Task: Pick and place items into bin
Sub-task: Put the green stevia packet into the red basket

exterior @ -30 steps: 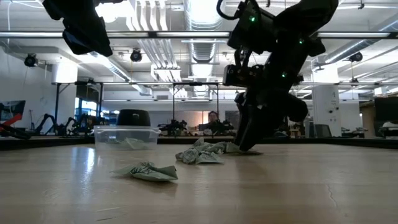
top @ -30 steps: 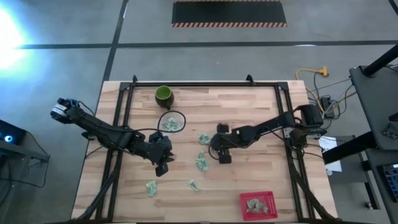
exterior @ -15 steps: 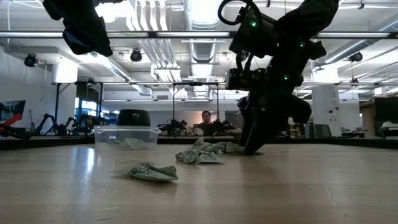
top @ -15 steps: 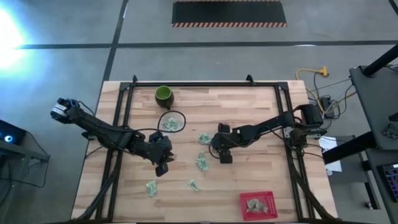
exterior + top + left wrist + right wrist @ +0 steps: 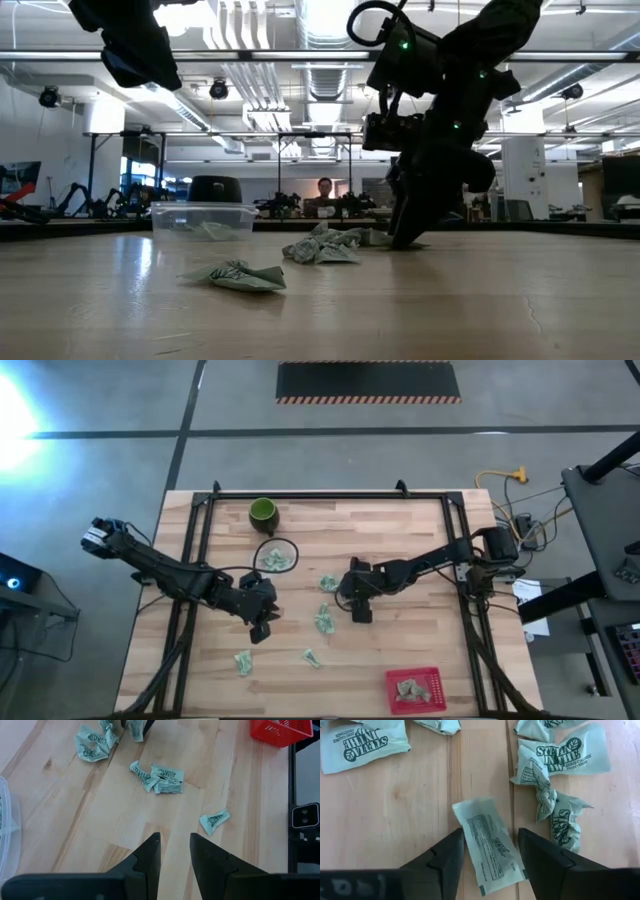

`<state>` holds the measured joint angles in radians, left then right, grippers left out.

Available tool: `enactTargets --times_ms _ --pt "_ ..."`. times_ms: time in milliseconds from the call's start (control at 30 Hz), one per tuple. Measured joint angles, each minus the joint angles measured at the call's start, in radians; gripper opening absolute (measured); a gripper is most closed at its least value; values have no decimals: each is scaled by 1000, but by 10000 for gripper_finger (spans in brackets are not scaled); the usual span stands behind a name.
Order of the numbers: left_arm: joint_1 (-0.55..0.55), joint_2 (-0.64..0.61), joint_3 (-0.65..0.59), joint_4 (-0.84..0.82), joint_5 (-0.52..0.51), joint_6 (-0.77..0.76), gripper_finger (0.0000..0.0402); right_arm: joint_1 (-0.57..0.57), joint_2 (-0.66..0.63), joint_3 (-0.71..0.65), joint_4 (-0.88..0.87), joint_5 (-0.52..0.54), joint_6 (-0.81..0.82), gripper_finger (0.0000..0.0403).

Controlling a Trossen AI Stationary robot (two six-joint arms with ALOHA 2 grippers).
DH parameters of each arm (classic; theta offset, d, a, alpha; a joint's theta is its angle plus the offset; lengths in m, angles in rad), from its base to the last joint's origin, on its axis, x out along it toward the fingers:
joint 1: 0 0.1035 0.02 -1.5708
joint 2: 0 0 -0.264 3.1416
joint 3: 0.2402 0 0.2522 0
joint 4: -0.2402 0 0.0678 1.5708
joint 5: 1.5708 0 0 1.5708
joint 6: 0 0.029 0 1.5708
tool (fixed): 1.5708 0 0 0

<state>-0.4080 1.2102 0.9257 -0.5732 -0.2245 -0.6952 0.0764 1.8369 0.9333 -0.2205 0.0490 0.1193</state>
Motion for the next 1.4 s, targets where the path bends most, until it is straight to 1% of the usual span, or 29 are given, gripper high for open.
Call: enactTargets --times_ms 367,633,833,1000,1067,1233,1400 --pt "0 0 0 0 0 0 87 2 -19 -2 -4 -1 -3 118" --pt "0 0 0 0 0 0 87 5 -29 -3 -10 -2 5 57" --pt "0 0 0 0 0 1 87 6 -77 -7 -48 2 5 13" --pt "0 0 0 0 0 5 87 6 -156 -6 -157 -1 5 9" --pt "0 0 0 2 -4 20 87 6 -200 -6 -196 -20 5 9" --pt "0 0 0 24 -43 51 87 18 -321 -6 -306 -117 49 9" --pt "0 0 0 26 -93 60 87 78 -453 -6 -405 -229 114 9"
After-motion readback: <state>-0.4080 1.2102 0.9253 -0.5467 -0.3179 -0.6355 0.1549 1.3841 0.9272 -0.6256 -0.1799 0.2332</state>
